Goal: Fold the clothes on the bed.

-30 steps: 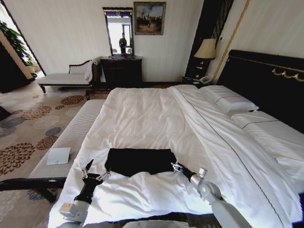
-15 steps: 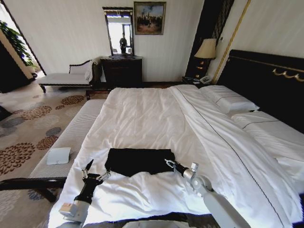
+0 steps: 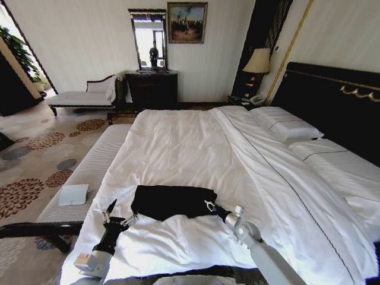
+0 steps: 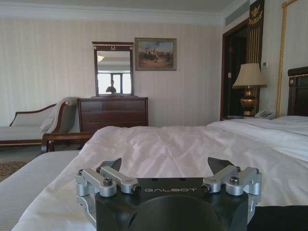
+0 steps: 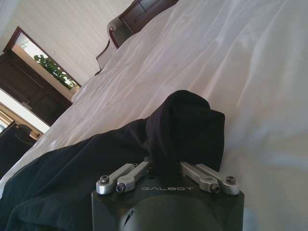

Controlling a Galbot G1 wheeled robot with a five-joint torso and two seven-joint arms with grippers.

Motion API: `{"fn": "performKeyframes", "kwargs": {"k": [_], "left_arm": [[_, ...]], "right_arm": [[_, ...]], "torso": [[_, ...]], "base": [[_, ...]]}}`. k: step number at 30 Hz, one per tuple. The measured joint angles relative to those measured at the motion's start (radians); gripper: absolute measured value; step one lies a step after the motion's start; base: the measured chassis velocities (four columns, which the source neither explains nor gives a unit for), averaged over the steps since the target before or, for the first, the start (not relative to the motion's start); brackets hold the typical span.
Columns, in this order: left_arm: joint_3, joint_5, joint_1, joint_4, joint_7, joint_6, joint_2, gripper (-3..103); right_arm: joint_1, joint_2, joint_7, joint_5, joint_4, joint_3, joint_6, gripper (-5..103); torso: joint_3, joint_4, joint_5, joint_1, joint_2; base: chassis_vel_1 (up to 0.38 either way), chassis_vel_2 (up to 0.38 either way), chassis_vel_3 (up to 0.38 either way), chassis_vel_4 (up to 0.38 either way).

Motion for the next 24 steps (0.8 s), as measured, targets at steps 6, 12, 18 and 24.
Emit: {"fn": "performKeyframes", "kwargs": {"k": [6,12,18,24], "left_arm": [[0.0,0.0,0.0,0.0,0.0,0.0,0.0,100],[0.0,0.0,0.0,0.0,0.0,0.0,0.0,100],[0.0,0.0,0.0,0.0,0.0,0.0,0.0,100],[0.0,0.0,0.0,0.0,0.0,0.0,0.0,100]], "right_arm": [[-0.005,0.006,0.002,-0.004,0.004,0.002,0.002,7],[-0.013,0.014,0.016,-0.01,0.025,0.009,0.002,7],[-0.047,-0.03,0.037,-0.026,0.097,0.04,-0.012,7],[-0.098,-0.1,0.089,-0.069,0.163,0.092,-0.072,7]], "torso": [[0.0,0.0,0.0,0.0,0.0],[0.0,0.0,0.0002,0.0,0.0],[0.0,0.0002,0.0004,0.0,0.0],[0.0,0.0,0.0002,0.0,0.0]], "base": [[0.0,0.0,0.0,0.0],[0.0,0.0,0.0,0.0],[0.0,0.0,0.0,0.0],[0.0,0.0,0.0,0.0]]}}
